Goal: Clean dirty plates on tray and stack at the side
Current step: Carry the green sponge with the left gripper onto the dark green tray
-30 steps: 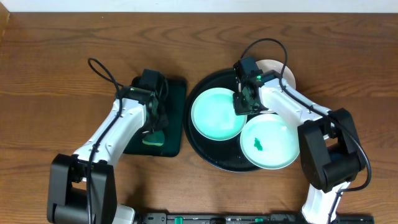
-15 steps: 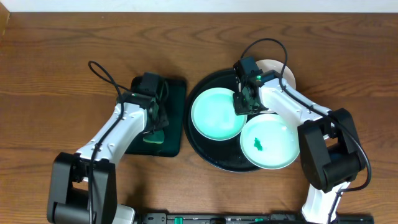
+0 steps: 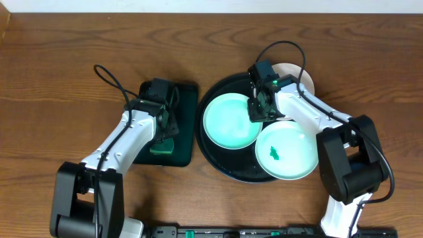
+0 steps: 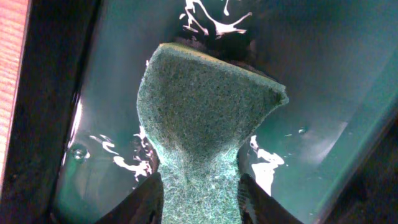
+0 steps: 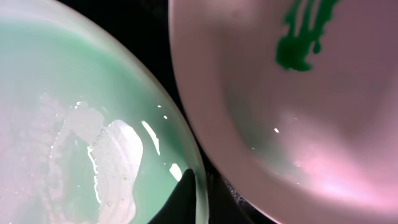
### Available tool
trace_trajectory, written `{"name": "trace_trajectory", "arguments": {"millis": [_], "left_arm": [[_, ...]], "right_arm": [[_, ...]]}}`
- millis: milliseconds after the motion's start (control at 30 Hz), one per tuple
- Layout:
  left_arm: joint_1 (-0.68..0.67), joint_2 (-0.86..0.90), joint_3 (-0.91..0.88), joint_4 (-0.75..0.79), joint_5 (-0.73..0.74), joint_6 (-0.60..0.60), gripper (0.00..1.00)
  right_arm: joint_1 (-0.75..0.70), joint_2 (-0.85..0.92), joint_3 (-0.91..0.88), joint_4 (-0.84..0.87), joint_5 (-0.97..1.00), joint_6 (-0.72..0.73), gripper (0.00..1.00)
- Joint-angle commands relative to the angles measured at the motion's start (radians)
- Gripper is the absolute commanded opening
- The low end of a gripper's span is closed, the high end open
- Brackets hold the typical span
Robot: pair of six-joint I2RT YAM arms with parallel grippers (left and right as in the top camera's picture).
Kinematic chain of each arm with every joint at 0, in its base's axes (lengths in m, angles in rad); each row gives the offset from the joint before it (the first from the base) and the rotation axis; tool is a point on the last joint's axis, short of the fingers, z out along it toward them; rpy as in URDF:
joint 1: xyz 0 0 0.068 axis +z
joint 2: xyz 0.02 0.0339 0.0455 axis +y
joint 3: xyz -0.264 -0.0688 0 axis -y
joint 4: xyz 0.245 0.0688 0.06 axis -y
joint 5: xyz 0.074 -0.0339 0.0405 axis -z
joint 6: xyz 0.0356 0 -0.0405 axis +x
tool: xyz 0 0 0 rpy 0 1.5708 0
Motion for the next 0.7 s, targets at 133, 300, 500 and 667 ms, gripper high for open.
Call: {"name": "trace_trajectory", "arguments": {"millis": [133,300,500,667], "left_arm": [[0.036,-0.037,0.076,-0.067,-0.012,0.001,0.45],[0.121,-0.096,0.161,-0.104,-0.012,-0.011,0.51],[0.243,-0.170,0.175,-0.098,-0.012,-0.051,0.67],[0.296,-0.175,0.174,-0.113,-0.012,-0.050,0.78]], "right_arm": [[0.021,-0.008,-0.009,0.003,-0.061,0.016,0.15],[0.021,-0.008,-0.009,0.003,-0.061,0.016,0.18],[0.021,-0.008,-0.009,0.003,-0.061,0.016,0.23],[0.021,-0.008,-0.009,0.002,-0.061,0.016,0.16]]}}
